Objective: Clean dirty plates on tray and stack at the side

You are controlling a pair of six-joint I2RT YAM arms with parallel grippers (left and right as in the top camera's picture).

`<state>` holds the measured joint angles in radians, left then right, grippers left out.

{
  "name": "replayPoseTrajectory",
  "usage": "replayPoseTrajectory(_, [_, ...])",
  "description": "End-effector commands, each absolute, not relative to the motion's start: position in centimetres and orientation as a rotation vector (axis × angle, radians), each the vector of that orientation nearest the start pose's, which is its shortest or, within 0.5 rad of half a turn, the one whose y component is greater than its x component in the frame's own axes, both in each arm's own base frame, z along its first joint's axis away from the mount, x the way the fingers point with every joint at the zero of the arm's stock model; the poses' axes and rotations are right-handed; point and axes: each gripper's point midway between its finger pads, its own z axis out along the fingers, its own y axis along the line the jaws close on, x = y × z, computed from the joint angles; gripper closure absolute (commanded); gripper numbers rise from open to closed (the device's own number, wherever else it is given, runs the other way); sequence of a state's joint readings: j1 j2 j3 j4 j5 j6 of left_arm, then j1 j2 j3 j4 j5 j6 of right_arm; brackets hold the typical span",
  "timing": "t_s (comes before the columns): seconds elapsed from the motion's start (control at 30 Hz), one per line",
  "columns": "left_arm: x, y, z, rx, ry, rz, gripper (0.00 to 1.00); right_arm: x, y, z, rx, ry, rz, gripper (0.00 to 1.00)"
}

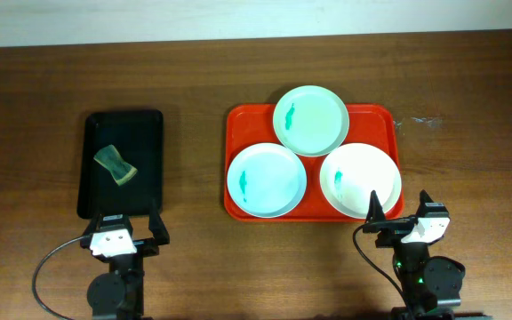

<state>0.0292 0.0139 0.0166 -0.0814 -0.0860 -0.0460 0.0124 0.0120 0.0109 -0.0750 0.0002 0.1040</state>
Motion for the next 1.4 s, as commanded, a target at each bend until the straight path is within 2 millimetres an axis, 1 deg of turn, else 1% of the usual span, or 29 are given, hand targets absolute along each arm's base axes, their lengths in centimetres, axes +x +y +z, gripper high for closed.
replayPoseTrajectory(0.0, [24.5,2.1,15.7,-0.110,1.643,0.066,0.01,24.6,0.3,15.5,0.077,1.652,0.087,0.02])
replayPoseTrajectory(1.27, [24.5,2.1,15.7,-0.110,1.643,0.066,0.01,24.6,0.3,15.5,0.077,1.652,0.087,0.02])
replayPoseTrajectory(1.3, [24.5,2.1,16.0,-0.109,1.632,0.064,0.01,24.6,0.3,15.5,0.077,1.652,0.087,0.02])
replayPoseTrajectory(1.33, [24.6,0.9,16.7,-0.085,1.603,-0.019,0.01,24.6,0.3,15.5,0.077,1.652,0.087,0.02])
replayPoseTrajectory(1.37, [24.5,-2.0,17.1,-0.017,1.596,-0.216,0.01,24.6,0.3,15.5,0.077,1.652,0.087,0.02])
